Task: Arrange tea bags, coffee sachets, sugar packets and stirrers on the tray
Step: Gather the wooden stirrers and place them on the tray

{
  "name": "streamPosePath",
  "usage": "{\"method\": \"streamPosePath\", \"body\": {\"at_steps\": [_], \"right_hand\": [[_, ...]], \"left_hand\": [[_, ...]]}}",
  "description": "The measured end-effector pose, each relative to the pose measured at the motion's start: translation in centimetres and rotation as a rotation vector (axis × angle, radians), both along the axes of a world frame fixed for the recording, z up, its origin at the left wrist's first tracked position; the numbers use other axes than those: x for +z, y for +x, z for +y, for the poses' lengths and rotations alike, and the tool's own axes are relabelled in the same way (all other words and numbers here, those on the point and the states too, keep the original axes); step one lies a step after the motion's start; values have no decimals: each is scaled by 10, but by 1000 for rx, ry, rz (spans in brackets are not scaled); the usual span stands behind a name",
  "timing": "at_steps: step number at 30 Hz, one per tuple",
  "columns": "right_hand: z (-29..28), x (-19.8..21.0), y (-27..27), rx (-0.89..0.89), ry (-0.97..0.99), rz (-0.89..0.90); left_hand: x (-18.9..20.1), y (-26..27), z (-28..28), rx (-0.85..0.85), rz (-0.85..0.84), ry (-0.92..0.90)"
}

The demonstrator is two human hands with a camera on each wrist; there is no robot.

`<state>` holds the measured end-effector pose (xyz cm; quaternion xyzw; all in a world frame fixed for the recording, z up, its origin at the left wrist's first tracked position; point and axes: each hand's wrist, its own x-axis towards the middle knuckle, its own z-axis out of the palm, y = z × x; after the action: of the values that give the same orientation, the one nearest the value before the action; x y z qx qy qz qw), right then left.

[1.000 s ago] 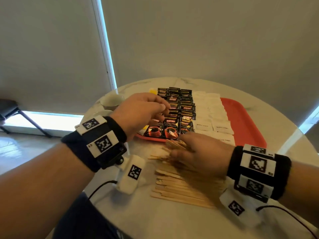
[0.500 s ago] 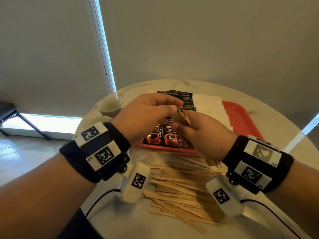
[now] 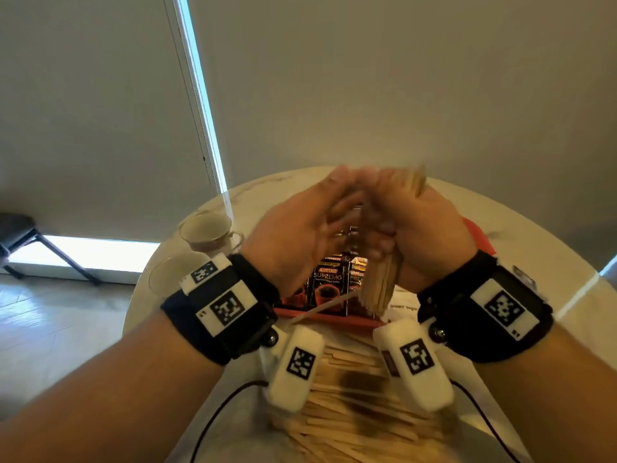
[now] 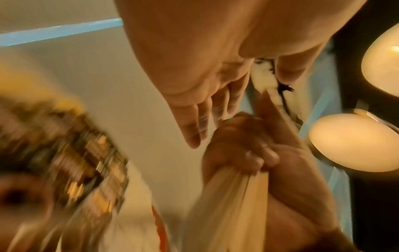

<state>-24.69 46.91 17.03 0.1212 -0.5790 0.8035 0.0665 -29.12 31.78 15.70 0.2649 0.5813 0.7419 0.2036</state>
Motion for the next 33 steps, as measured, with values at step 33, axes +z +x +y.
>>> {"method": "streamPosePath", "body": {"at_steps": [33], "right_hand": [[25, 39, -26, -192, -295, 155]], "left_hand": [[5, -30, 4, 190, -150, -314]]}}
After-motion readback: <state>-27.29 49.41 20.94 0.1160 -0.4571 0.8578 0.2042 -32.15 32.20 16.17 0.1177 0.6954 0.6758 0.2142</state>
